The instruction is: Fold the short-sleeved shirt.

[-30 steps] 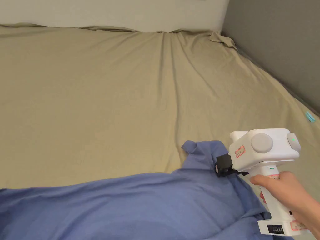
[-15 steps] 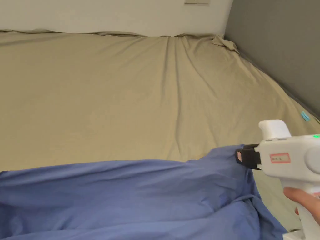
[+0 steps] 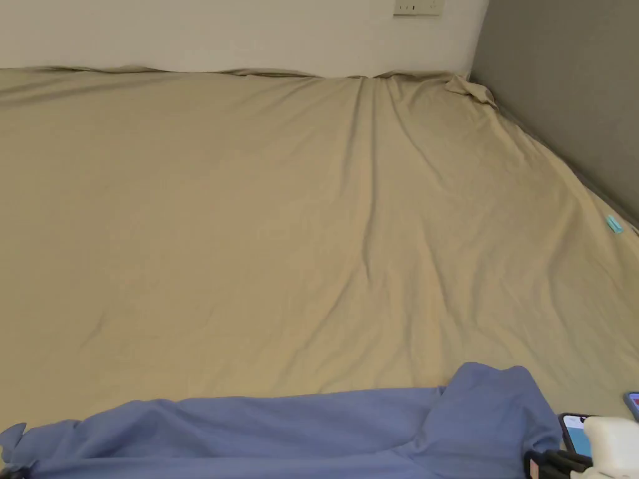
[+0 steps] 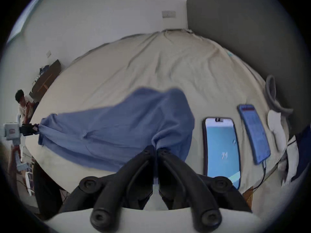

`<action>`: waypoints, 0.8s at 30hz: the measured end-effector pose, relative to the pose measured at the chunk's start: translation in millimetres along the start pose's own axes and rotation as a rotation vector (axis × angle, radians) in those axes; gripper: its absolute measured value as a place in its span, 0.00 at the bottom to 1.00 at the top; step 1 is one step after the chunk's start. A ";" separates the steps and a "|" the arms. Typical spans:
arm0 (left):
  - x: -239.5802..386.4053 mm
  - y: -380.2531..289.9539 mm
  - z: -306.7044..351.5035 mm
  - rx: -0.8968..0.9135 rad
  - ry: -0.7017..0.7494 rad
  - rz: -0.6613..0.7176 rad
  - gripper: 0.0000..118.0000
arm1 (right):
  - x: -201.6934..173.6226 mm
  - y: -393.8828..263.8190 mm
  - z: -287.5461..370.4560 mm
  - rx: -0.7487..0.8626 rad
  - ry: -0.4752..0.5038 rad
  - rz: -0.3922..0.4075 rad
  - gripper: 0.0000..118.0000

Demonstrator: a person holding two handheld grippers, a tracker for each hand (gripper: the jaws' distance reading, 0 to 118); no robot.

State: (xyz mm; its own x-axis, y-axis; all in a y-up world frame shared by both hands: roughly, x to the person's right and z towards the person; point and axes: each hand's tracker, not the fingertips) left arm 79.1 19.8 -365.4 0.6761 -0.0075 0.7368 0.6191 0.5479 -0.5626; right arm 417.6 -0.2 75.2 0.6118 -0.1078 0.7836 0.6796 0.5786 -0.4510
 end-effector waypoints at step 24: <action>11.7 -5.5 194.4 0.635 0.156 -0.021 0.00 | -60.5 33.8 167.8 0.498 -0.068 0.080 0.02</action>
State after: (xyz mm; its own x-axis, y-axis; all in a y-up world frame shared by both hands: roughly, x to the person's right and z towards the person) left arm 6.0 179.3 -280.7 0.7458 -0.1185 0.6556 0.3084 0.9336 -0.1821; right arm 335.7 161.6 84.2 0.6148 -0.0041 0.7887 0.3459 0.9001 -0.2649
